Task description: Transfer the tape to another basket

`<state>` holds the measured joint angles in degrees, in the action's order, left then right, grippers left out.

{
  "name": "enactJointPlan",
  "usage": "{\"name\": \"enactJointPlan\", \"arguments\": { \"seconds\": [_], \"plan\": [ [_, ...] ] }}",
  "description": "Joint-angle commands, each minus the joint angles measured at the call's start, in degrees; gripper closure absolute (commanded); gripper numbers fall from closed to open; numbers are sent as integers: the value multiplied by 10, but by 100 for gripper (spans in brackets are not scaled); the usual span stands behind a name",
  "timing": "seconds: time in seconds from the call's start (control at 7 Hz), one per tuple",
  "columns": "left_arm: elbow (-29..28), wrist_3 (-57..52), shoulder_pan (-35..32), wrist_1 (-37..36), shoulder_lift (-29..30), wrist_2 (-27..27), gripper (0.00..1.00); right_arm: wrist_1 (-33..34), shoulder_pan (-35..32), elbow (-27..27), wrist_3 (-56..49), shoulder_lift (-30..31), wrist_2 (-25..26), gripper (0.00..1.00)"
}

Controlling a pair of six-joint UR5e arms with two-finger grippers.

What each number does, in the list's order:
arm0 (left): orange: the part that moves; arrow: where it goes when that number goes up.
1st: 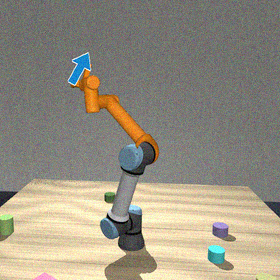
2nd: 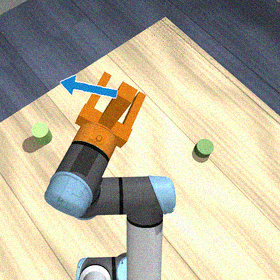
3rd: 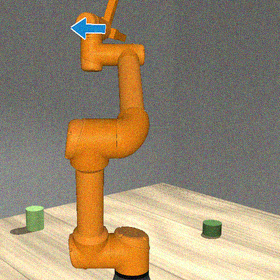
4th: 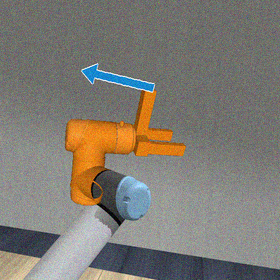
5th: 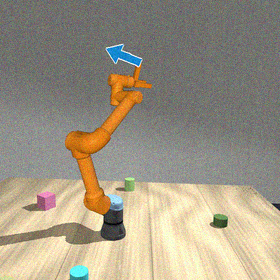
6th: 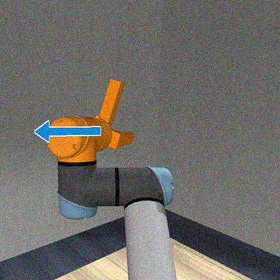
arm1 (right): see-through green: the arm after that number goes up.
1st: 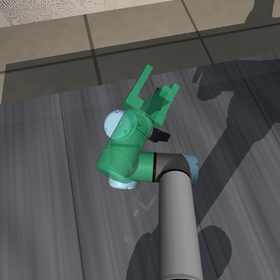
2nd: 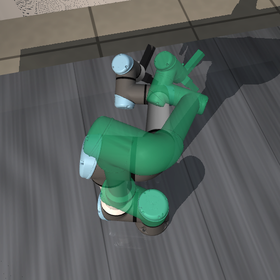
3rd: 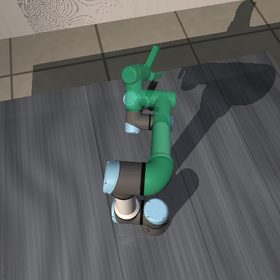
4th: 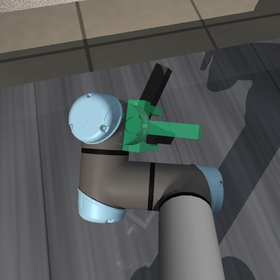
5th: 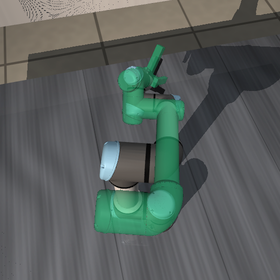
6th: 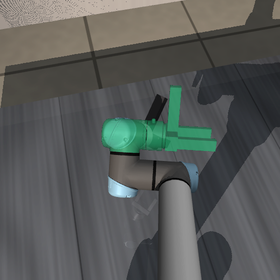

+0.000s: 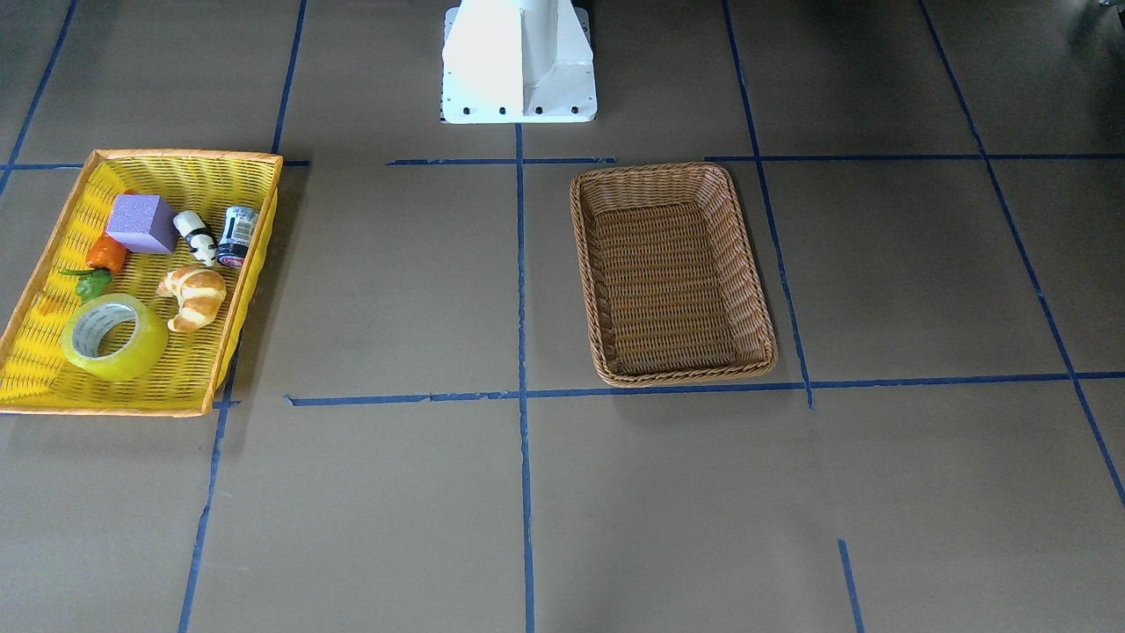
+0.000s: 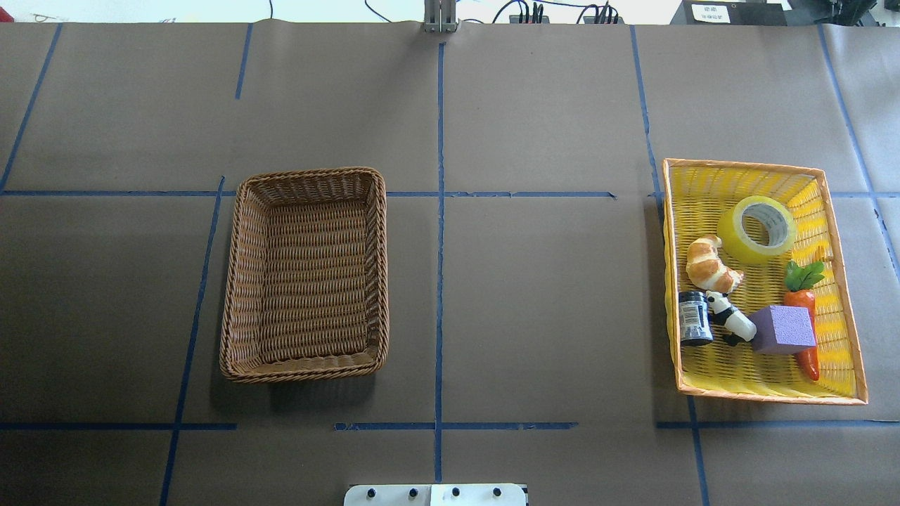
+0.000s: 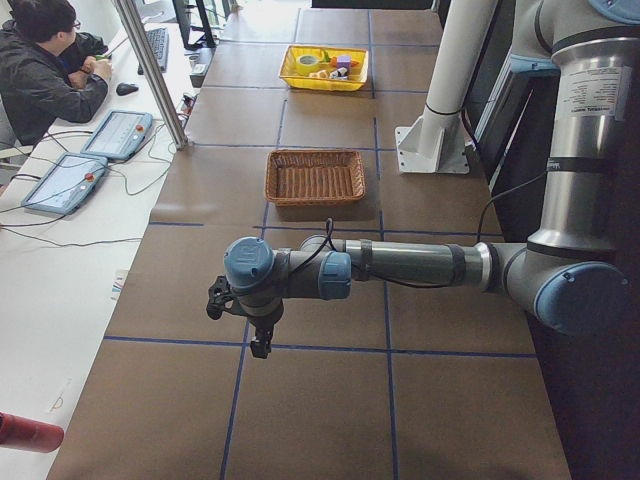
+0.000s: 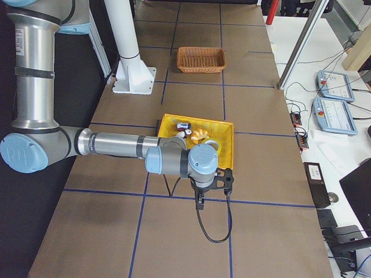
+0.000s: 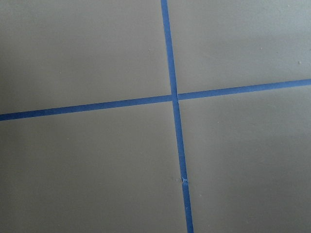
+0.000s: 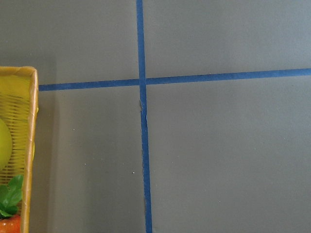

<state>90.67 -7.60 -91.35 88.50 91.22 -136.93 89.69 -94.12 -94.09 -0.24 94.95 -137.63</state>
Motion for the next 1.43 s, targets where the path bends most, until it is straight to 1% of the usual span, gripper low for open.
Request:
{"name": "enactJointPlan", "arguments": {
  "seconds": [0.0, 0.14, 0.29, 0.43, 0.57, 0.71, 0.86, 1.0, 1.14, 1.29],
  "plan": [
    [2, 2, 3, 0, 2, 0, 0, -1, 9, -6, 2, -10, -1, 0],
    [2, 2, 3, 0, 2, -1, 0, 0, 36, -33, 31, -14, 3, 0],
    [3, 2, 3, 0, 3, -1, 0, 0, 85, -56, 139, -26, 5, 0],
    [3, 2, 4, 1, 3, -1, 0, 3, 109, -57, 196, -63, -2, 0],
    [3, 2, 4, 1, 3, -1, 0, 4, 135, -54, 199, -86, -2, 0],
    [3, 0, 4, 1, 3, -1, 0, 4, 179, -51, 201, -113, 6, 0],
    [2, 0, 4, 1, 3, -1, 0, 0, 210, -49, 202, -116, 24, 0],
    [1, 0, 4, 1, 3, -1, 0, -1, 227, -50, 218, -116, 36, 0],
    [2, 0, 4, 1, 3, -1, 0, -30, 236, -48, 227, -111, 42, 0],
    [2, 0, 4, 1, 3, -1, 0, -71, 244, -35, 265, -108, 51, 0]
  ]
}}
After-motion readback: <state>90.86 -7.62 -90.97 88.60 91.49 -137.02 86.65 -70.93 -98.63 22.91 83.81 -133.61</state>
